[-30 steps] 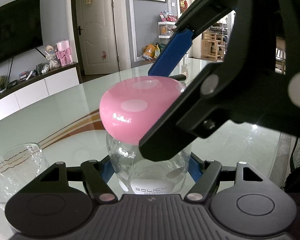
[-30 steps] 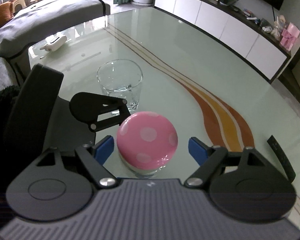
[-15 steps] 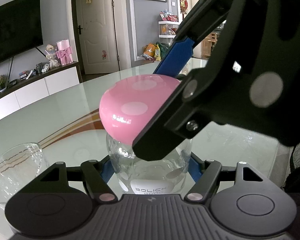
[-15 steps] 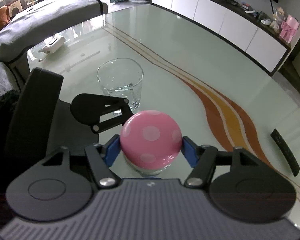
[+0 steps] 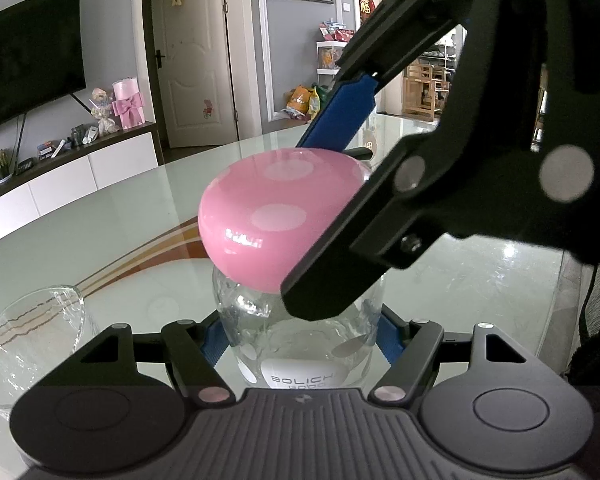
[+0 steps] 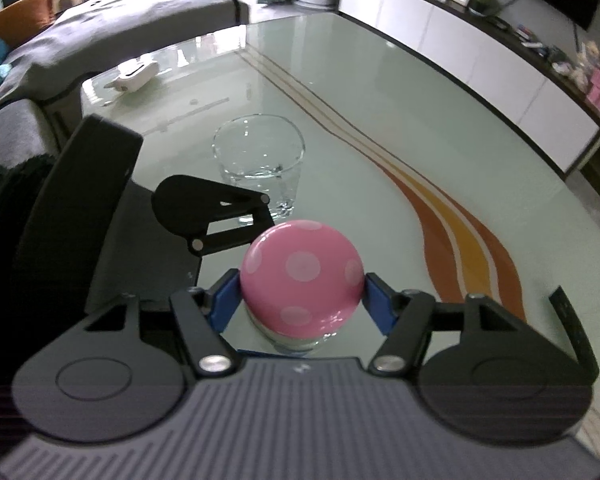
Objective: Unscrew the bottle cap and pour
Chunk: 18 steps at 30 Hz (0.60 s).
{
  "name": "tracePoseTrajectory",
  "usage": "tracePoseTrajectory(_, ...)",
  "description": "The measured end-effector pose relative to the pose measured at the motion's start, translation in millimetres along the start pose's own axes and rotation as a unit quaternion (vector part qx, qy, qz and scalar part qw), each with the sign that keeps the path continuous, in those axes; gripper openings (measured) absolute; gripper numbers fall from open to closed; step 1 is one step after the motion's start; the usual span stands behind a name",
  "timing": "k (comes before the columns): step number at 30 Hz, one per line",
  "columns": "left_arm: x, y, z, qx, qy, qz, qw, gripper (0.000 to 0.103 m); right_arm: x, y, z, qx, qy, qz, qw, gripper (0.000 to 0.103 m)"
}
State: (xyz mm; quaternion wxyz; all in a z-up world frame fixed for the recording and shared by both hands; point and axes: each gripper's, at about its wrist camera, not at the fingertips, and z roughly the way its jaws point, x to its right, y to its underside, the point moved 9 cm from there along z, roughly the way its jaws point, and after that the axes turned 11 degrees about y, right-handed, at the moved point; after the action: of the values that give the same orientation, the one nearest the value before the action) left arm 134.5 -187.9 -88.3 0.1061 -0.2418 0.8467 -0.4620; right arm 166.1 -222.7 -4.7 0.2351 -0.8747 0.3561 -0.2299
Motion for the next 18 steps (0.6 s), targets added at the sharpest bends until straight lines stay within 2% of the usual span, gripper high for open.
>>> tracePoseTrajectory(18,2.8,0.0,0.0,0.0,-0.001,0.0,1.0,0.075,1.3,-1.4,-0.8,0.014,-0.067,-0.096,0.993,0.065)
